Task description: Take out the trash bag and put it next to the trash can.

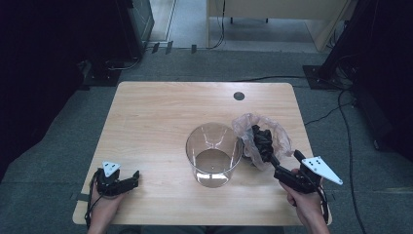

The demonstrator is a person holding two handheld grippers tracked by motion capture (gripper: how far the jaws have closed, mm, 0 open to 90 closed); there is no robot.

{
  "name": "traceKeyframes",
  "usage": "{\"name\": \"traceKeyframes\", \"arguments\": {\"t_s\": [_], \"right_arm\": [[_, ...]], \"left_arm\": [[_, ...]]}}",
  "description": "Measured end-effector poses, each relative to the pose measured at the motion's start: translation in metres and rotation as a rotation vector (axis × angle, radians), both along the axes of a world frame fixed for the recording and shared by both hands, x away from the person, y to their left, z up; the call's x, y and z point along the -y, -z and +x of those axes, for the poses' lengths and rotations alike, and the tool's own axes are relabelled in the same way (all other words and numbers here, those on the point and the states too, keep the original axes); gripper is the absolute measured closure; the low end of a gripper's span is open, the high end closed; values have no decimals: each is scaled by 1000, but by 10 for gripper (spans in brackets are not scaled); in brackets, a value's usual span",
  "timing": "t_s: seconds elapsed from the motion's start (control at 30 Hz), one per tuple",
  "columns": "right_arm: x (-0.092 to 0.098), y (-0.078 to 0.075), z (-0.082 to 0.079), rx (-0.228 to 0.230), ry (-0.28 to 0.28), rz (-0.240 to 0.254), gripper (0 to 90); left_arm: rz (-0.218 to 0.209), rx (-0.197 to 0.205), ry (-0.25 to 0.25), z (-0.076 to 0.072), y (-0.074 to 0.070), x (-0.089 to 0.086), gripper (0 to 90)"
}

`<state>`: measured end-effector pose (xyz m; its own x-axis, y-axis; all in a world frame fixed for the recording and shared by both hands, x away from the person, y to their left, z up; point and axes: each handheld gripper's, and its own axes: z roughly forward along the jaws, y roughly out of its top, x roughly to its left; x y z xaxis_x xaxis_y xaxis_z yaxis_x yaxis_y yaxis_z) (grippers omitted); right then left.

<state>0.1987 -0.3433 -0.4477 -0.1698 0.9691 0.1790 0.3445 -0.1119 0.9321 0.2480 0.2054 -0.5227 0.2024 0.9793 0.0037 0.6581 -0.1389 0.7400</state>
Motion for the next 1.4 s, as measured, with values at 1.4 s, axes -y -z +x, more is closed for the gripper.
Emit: {"name": "traceKeyframes", "arguments": {"t_s": [1.4], "right_arm": [[57, 76, -6, -321, 170, -184, 142]], "left_arm": [[-1, 2, -1, 0, 0, 0, 110]]}}
